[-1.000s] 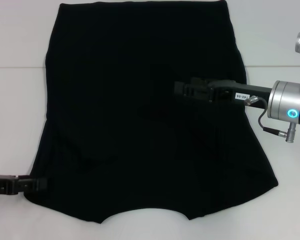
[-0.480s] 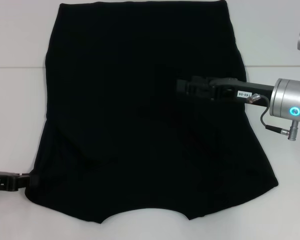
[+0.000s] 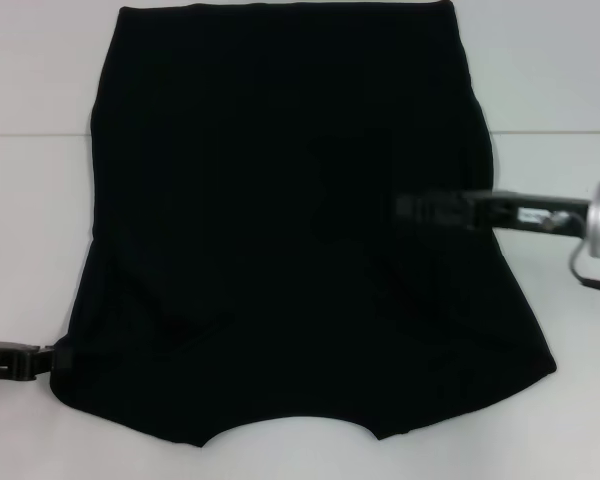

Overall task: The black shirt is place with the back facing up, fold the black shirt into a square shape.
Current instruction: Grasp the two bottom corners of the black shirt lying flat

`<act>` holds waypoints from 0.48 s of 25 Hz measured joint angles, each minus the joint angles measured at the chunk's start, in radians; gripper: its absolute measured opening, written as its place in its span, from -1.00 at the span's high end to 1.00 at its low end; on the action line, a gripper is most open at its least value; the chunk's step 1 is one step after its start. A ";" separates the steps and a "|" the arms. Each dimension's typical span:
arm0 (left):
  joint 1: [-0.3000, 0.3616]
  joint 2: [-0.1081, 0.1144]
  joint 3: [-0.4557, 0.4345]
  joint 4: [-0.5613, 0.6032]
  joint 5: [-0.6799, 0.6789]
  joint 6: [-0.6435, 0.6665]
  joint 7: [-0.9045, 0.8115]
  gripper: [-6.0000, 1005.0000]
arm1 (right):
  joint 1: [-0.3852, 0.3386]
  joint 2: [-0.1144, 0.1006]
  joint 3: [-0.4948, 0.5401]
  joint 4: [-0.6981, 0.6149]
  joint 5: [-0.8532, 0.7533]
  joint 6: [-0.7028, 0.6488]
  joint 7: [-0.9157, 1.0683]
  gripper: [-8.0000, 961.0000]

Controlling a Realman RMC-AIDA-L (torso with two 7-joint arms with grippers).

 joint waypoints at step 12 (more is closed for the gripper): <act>0.000 -0.004 -0.009 -0.009 -0.030 0.006 0.000 0.92 | -0.145 -0.133 0.007 -0.001 -0.138 -0.125 0.247 -0.52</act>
